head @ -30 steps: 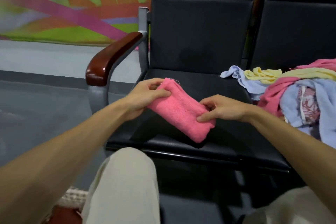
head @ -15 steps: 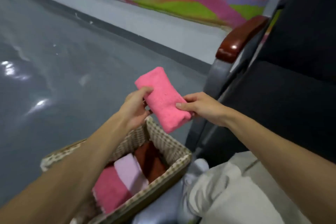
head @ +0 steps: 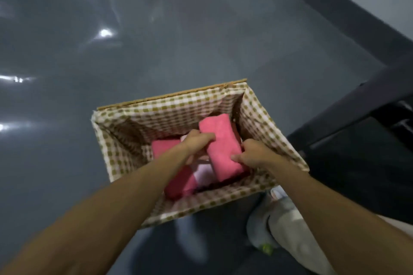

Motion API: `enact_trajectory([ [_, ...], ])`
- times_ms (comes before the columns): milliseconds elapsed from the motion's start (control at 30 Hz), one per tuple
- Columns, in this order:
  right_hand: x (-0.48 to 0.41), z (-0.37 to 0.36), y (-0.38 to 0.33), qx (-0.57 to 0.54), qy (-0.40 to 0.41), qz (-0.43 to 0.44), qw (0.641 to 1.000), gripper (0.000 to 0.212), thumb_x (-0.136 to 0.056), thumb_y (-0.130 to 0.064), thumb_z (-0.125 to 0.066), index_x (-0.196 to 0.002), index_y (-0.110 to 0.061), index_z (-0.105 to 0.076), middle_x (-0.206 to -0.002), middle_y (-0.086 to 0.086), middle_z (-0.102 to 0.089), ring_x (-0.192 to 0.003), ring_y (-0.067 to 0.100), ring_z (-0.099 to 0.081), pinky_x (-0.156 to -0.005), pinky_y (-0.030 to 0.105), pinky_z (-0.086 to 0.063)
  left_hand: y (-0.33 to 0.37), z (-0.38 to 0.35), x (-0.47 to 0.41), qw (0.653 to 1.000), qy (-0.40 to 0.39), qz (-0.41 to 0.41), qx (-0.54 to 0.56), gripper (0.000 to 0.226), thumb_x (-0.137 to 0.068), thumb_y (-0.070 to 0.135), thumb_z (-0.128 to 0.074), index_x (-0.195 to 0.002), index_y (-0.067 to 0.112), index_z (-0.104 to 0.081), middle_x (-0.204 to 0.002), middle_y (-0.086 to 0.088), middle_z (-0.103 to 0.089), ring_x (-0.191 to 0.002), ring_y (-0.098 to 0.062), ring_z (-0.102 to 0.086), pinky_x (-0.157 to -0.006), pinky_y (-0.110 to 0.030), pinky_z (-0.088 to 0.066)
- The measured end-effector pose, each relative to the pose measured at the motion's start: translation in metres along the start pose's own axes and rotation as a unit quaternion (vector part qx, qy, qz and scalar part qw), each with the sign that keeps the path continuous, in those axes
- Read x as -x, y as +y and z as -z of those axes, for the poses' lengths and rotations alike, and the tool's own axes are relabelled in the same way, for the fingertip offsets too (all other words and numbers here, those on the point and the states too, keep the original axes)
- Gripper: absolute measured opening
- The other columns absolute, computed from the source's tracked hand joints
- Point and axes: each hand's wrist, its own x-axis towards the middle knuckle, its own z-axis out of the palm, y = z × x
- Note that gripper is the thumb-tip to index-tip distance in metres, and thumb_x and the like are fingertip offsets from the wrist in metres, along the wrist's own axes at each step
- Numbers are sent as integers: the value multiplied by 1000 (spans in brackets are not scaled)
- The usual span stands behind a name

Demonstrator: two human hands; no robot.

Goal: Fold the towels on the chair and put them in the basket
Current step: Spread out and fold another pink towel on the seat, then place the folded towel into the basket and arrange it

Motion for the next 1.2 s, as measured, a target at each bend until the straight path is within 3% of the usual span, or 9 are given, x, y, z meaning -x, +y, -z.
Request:
enact_trajectory([
  [67, -11, -8, 8, 4, -6, -15, 1000, 50, -94, -34, -59, -129, 1, -54, -130, 17, -58, -117, 31, -56, -93, 33, -44, -12, -14, -21, 1000, 5, 13, -3, 6, -88, 7, -62, -94, 6, -60, -70, -6, -54, -48, -11, -53, -37, -21, -42],
  [233, -29, -19, 20, 35, -22, -28, 999, 29, -95, -18, -52, -115, 2, -59, -119, 18, -63, -100, 29, -61, -74, 30, -44, -38, -37, -62, 991, 47, -28, -126, 52, -78, 20, -74, -123, 0, -58, -117, -13, -64, -105, -30, -61, -85, -37, -52],
  [333, -26, -16, 24, 56, -19, -24, 998, 25, -93, -14, -50, -113, -2, -60, -114, 15, -63, -98, 28, -62, -74, 30, -45, -41, -43, -66, 982, 27, -56, -176, 56, -82, 19, -70, -133, 5, -53, -129, -16, -59, -114, -34, -57, -96, -43, -48],
  [467, -7, 1, 22, 49, 23, 1, 999, 30, -93, -17, -52, -119, -3, -60, -121, 14, -62, -109, 29, -59, -89, 34, -48, -40, -26, -64, 976, -10, -24, -214, 39, -85, 20, -69, -117, -2, -63, -108, -21, -66, -93, -34, -65, -87, -44, -54],
  [567, 20, 24, 19, 47, 53, 36, 997, 28, -94, -19, -53, -118, -9, -64, -120, 8, -64, -112, 26, -58, -93, 33, -47, -16, -11, -34, 976, -55, 3, -210, 18, -70, 21, -68, -78, 8, -59, -81, -19, -58, -52, -18, -51, -52, -26, -46],
  [700, 78, 60, 20, 63, 75, 90, 991, 27, -93, -19, -56, -119, -17, -65, -121, 3, -64, -110, 23, -59, -90, 30, -46, 30, -8, 17, 965, -85, -65, -239, 10, -92, 8, -53, -93, 17, -54, -85, -9, -60, -67, -15, -55, -55, -23, -43],
  [900, 193, 120, 65, 109, 203, 66, 971, 22, -94, -21, -55, -112, -16, -67, -114, 5, -68, -105, 25, -62, -91, 34, -48, 117, -67, 104, 931, -160, -227, -236, 20, -97, 3, -49, -82, 14, -56, -69, -3, -55, -42, -4, -50, -48, -22, -36],
  [1033, 291, 152, 120, 48, 296, 1, 954, 23, -95, -22, -55, -115, -19, -66, -113, 1, -66, -105, 20, -60, -92, 35, -49, 170, -143, 188, 871, -220, -358, -254, 18, -97, 3, -50, -86, 14, -57, -75, -4, -60, -50, -4, -55, -48, -12, -40],
  [1200, 404, 152, 207, -58, 396, -77, 913, 21, -94, -25, -57, -112, -23, -68, -112, -6, -67, -105, 11, -60, -93, 27, -47, 190, -263, 282, 770, -300, -470, -309, 12, -98, 10, -51, -95, 15, -62, -85, -3, -66, -71, -9, -61, -65, -17, -46],
])
